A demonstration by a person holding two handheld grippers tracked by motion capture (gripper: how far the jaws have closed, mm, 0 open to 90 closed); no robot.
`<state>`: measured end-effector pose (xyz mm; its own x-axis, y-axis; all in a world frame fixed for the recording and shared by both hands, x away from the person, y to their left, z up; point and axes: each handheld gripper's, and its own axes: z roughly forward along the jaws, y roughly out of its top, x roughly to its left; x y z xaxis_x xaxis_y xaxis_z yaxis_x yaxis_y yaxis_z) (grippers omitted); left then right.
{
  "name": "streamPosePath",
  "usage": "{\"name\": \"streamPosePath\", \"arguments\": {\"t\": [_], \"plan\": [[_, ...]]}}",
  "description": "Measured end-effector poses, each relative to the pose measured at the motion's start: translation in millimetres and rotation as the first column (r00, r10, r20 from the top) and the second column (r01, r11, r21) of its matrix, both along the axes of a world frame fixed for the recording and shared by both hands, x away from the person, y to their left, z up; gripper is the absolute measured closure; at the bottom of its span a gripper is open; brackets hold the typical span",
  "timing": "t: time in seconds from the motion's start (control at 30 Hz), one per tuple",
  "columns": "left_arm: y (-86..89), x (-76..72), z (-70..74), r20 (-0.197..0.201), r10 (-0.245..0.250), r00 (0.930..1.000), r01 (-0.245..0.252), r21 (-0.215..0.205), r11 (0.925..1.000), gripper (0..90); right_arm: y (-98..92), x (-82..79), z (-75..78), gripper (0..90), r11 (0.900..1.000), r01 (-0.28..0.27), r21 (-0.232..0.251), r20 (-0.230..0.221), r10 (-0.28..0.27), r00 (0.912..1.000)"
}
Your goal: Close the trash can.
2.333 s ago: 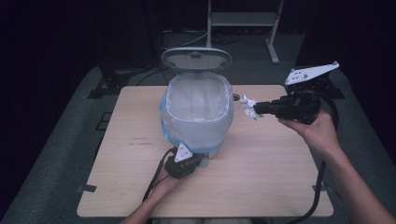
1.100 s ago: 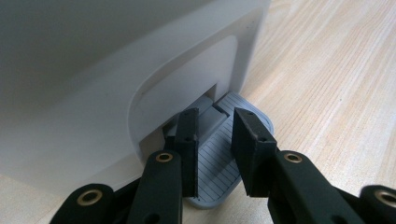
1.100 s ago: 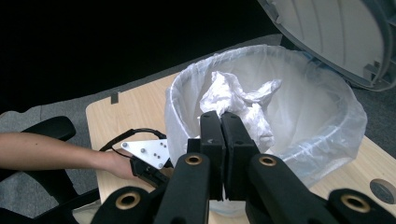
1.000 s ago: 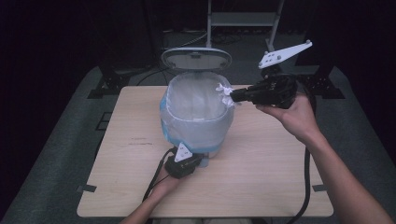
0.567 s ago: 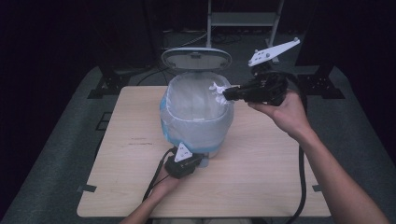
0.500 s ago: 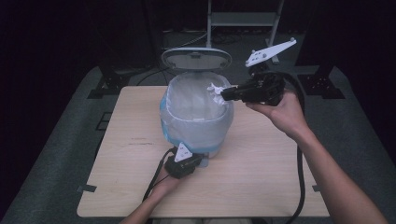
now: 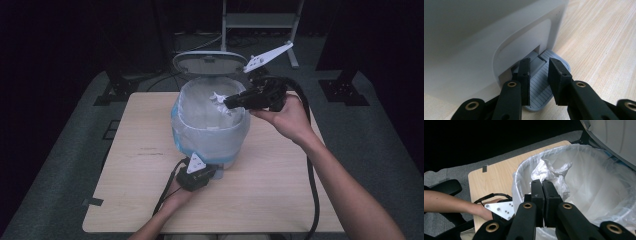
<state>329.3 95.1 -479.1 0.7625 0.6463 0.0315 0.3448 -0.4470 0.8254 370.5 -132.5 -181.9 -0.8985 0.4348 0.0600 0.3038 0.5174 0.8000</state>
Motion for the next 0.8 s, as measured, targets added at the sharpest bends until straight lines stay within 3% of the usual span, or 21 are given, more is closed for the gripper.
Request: {"name": "streamPosePath", "arguments": {"t": [0.4,0.8], "plan": [[0.5,0.8,-0.2,-0.008,0.001,1.0000,-0.001,-0.013,0.9999,72.0,8.7,7.7,-4.0,79.7,1.000,0.002,0.000,-0.010,-0.002,1.0000],[0.1,0.5,-0.3,-0.002,0.000,1.0000,0.000,-0.009,1.0000,71.9,-10.6,3.4,-11.2,75.4,1.000,0.021,0.005,-0.027,-0.021,0.9994]]}}
